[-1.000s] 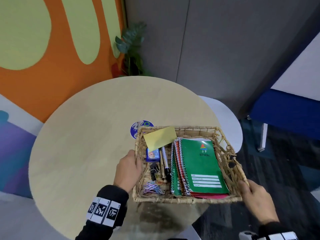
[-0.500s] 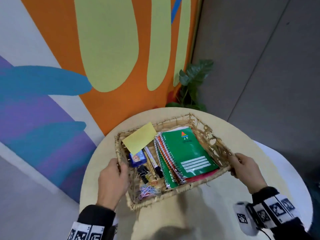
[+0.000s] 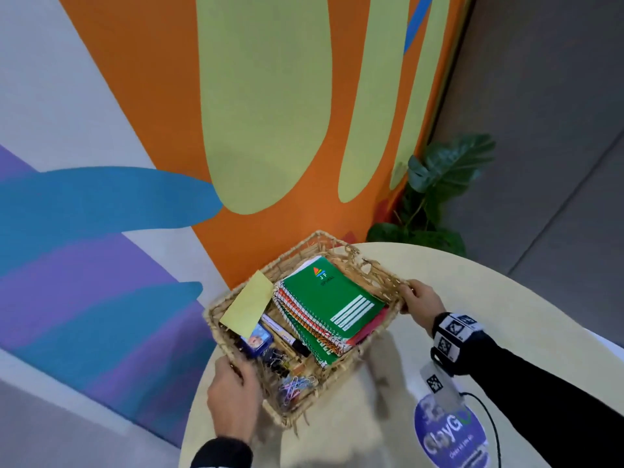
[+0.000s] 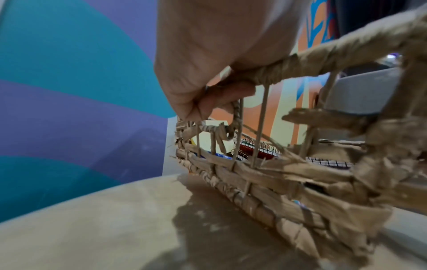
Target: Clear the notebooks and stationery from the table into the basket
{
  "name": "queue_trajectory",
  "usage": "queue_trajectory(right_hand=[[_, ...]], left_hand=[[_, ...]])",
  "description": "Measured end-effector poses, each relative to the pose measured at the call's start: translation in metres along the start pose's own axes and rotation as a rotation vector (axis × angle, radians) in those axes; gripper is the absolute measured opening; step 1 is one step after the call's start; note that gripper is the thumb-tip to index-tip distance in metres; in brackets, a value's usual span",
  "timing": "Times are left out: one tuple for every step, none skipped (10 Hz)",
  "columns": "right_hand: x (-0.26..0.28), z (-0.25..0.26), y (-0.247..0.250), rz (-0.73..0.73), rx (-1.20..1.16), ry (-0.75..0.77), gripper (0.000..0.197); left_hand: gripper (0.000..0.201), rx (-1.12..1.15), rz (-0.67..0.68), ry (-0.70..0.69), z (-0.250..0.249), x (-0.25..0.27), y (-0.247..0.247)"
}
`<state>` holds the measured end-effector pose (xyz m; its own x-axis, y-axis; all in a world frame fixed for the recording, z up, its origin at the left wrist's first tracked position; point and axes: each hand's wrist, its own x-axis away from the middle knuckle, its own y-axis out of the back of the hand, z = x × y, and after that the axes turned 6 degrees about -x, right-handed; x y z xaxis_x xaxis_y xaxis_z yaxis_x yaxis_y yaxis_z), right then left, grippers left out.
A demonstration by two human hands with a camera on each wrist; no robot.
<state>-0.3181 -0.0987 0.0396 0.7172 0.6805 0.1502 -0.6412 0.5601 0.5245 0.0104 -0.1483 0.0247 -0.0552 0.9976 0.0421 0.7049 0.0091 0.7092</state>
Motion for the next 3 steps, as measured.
queue_trajectory(right_hand=[[-0.017,-0.001,-0.015,0.028,0.050,-0.007,0.025],[-0.029,-0.009,-0.024,0.068,0.119,-0.048,0.026],[-0.030,0.003,-0.019,0.112,0.145,-0.149,0.038]], left_hand=[[0.018,0.001,0.017,0.052,0.010,-0.006,-0.011],[0.024,-0.007,0.066,0.097,0.011,-0.008,-0.013],[0.029,-0.015,0.140,0.054,0.007,-0.008,-0.007]])
